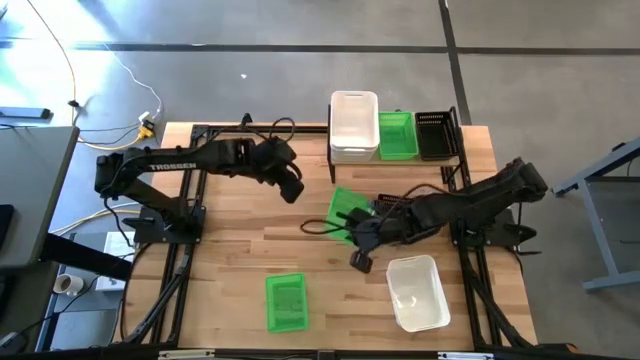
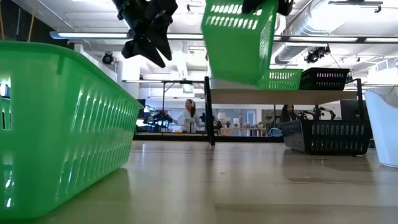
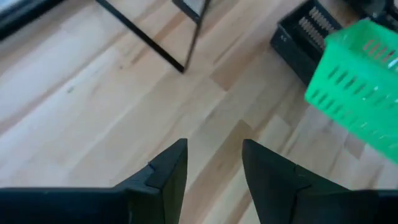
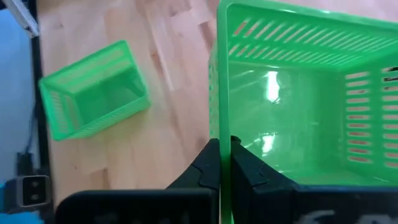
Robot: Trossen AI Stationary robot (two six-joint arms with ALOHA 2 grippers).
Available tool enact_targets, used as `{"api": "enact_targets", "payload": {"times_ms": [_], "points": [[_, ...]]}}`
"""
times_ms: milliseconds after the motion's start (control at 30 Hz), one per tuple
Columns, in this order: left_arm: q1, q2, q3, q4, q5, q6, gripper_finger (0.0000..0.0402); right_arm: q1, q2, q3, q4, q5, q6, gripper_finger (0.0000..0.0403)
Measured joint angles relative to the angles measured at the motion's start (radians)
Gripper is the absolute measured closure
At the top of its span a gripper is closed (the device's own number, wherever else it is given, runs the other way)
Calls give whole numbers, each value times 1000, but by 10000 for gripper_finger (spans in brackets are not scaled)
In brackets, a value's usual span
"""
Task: Stack baskets on shelf by color
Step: Stack the top green bin on top of the green bin
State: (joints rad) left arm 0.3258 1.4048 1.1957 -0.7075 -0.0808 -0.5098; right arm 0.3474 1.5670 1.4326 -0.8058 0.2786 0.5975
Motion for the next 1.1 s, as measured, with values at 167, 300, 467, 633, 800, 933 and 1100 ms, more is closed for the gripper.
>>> {"api": "enact_targets", "payload": {"times_ms": [167, 300, 467, 633, 800, 933, 1100], "points": [[36, -3, 0, 7, 0, 27, 259, 0, -108, 0, -116, 87, -44, 403], [58, -3, 0, 8, 0, 33, 259, -14, -211, -20, -171, 137, -104, 403], [84, -3, 0, 9, 1, 34, 259, -60, -355, -37, -182, 131, -206, 403], [108, -3, 0, 9, 0, 33, 259, -124, -489, -41, -207, 149, -332, 403], [127, -2, 0, 22, -1, 32, 259, -226, -579, -41, -208, 151, -554, 403], [140, -2, 0, 32, -1, 32, 259, -332, -606, -41, -247, 150, -718, 403], [146, -2, 0, 33, -9, 32, 259, -461, -604, -41, -343, 122, -859, 403]]}}
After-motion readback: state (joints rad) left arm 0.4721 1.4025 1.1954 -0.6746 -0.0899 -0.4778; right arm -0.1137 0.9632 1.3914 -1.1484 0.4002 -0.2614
